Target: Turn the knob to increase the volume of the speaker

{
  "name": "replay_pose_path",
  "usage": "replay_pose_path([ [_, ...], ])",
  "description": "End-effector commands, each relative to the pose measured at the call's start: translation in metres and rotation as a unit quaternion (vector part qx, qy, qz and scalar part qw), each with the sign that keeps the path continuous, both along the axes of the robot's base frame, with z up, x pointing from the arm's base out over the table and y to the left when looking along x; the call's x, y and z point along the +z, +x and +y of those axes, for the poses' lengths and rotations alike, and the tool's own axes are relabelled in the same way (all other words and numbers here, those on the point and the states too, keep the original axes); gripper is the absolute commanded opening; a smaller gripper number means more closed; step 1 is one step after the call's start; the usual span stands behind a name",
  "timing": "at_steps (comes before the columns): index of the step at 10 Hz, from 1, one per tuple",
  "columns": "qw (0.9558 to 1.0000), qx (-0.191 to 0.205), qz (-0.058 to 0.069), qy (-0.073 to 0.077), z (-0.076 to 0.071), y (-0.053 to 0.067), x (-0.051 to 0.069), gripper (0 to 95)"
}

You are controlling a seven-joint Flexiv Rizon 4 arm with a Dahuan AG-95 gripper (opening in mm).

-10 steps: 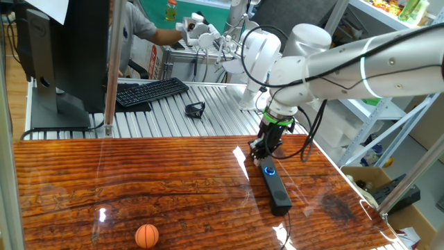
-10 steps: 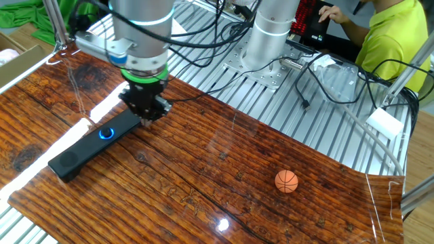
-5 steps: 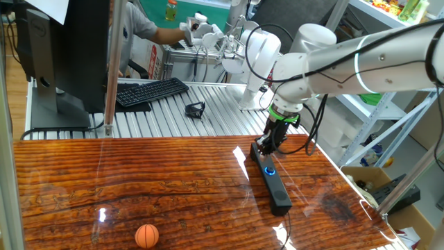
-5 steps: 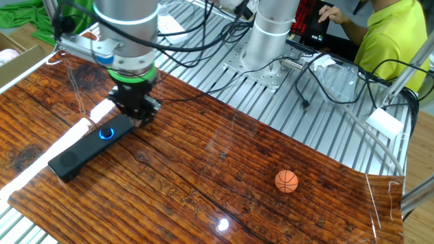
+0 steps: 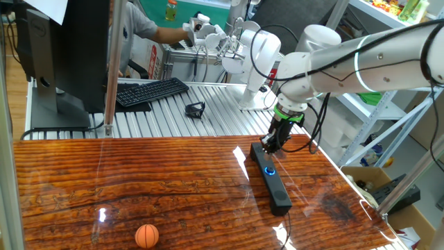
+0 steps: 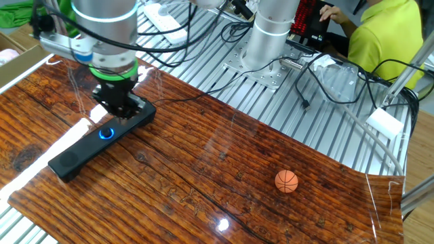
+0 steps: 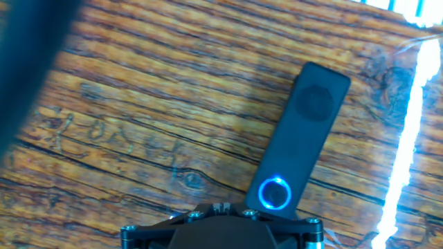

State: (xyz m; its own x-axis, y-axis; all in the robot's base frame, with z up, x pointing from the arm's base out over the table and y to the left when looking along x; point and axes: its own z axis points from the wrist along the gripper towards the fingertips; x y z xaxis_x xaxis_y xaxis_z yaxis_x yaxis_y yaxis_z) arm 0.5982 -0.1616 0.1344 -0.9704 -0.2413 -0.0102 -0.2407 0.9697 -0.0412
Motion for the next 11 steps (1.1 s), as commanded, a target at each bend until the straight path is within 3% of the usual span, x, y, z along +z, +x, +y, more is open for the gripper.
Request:
replay_pose_path([
  [1, 0.9998, 0.000, -0.021, 0.003, -0.006, -0.003, -0.020, 0.0],
  [2, 0.9996, -0.001, -0.029, 0.006, -0.007, -0.006, -0.034, 0.0],
  [3, 0.9996, 0.001, -0.028, 0.003, -0.006, -0.007, -0.041, 0.0],
  [11, 0.9998, -0.004, -0.015, 0.008, -0.006, -0.007, -0.042, 0.0],
])
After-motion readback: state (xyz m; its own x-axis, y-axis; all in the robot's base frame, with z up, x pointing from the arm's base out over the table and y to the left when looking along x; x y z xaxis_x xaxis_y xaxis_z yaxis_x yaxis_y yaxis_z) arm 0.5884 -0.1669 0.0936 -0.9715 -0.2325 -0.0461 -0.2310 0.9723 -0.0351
